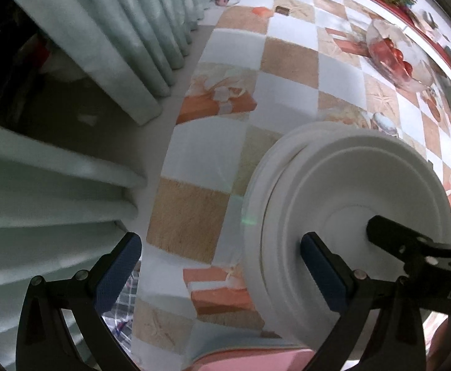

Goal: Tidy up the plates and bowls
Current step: 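Close both grippers on opposite sides of the plate stack rim, then lift the plate stack with both grippers and carry it over the pink square plate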

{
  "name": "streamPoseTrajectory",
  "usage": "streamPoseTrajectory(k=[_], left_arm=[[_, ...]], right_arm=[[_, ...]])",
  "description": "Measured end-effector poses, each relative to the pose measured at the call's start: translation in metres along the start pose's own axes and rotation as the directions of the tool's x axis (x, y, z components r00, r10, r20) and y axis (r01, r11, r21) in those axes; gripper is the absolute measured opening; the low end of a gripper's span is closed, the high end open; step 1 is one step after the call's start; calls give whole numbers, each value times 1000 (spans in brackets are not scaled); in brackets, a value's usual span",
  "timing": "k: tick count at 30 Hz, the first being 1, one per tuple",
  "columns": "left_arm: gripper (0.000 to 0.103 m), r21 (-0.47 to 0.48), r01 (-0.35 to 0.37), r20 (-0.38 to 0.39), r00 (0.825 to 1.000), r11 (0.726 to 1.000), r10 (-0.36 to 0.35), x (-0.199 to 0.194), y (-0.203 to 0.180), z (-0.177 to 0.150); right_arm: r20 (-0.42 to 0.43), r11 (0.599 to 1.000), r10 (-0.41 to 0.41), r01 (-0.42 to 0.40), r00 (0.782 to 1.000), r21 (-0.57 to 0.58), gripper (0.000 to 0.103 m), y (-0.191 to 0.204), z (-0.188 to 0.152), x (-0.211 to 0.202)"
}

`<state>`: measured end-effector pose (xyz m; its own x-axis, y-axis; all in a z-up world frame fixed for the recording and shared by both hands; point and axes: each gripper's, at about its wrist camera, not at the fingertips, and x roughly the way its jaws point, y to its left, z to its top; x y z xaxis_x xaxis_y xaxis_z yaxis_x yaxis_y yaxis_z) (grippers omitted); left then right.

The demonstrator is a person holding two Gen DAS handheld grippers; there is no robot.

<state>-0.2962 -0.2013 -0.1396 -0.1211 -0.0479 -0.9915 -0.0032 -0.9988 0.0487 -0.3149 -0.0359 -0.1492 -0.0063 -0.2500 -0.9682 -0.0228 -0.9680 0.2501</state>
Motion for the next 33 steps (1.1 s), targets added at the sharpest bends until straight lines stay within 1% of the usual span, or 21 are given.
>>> streamPoseTrajectory(k=[2, 4, 6, 7, 8, 10, 12, 13, 15, 17, 19, 21, 24, 25, 26, 27, 29, 31, 32, 33], left_arm=[[102, 18, -21, 18, 1000, 1000, 21, 0, -4, 2], [101, 24, 1, 15, 1000, 1000, -2, 3, -6, 6], [100, 18, 31, 6, 999, 999, -32, 7, -4, 9], [100, 17, 41, 4, 999, 999, -41, 8, -4, 10], [100, 20, 44, 5, 999, 999, -44, 9, -4, 11], [99, 36, 40, -1, 999, 999, -40, 9, -5, 12], [98, 50, 16, 16, 1000, 999, -17, 3, -5, 12], [98, 54, 23, 39, 999, 998, -25, -4, -4, 9], [98, 40, 42, 63, 997, 998, -45, -13, 0, 6], [98, 24, 54, 58, 997, 998, -56, -13, 4, 6], [98, 20, 47, 30, 998, 999, -48, -3, 7, 8], [98, 11, 70, 19, 997, 998, -70, 3, 5, 8], [97, 21, 111, 43, 993, 994, -112, 6, 1, 6], [97, 18, 111, 55, 992, 994, -111, 7, 1, 6], [97, 8, 130, 52, 990, 991, -131, 8, 3, 8], [97, -7, 160, 47, 986, 987, -160, 11, 6, 10], [94, -7, 178, 50, 983, 984, -177, 11, 6, 11], [88, 11, 198, 58, 978, 980, -199, 11, 4, 11], [80, 14, 215, 56, 975, 976, -216, 10, 2, 10], [70, 17, 239, 55, 969, 971, -239, 9, 2, 12]], right_arm=[[3, 1000, 4, -4, 1000, 0, 103, 2, 2, 4], [10, 1000, 0, -1, 1000, 2, 103, 3, 3, 6], [4, 1000, 17, -17, 1000, 9, 103, 1, 6, 9], [-3, 999, 31, -30, 1000, 15, 100, -1, 7, 10], [-11, 998, 51, -51, 999, 21, 98, -1, 8, 12], [-15, 999, 49, -49, 999, 20, 97, -1, 11, 13], [-4, 1000, 29, -29, 1000, 2, 97, -1, 10, 8], [10, 1000, 16, -16, 1000, -3, 97, -4, 10, 3], [39, 1000, 10, -9, 999, -5, 97, -9, 6, -8], [59, 1000, 23, -23, 998, -1, 97, -13, 2, -14], [54, 999, 35, -35, 998, 8, 97, -16, 0, -13], [42, 999, 49, -50, 998, 14, 97, -15, -3, -8], [30, 998, 64, -64, 997, 2, 97, -7, -8, 7], [31, 997, 76, -76, 997, 7, 95, -7, -9, 8], [39, 993, 108, -109, 993, 33, 94, -11, -9, 11], [34, 991, 123, -125, 992, 51, 93, -13, -8, 14], [32, 984, 162, -164, 986, 70, 87, -15, -5, 17], [31, 976, 205, -207, 978, 63, 68, -10, 0, 17], [25, 975, 216, -217, 976, 58, 64, -7, 2, 16], [22, 973, 223, -224, 974, 52, 54, -4, 3, 15]])
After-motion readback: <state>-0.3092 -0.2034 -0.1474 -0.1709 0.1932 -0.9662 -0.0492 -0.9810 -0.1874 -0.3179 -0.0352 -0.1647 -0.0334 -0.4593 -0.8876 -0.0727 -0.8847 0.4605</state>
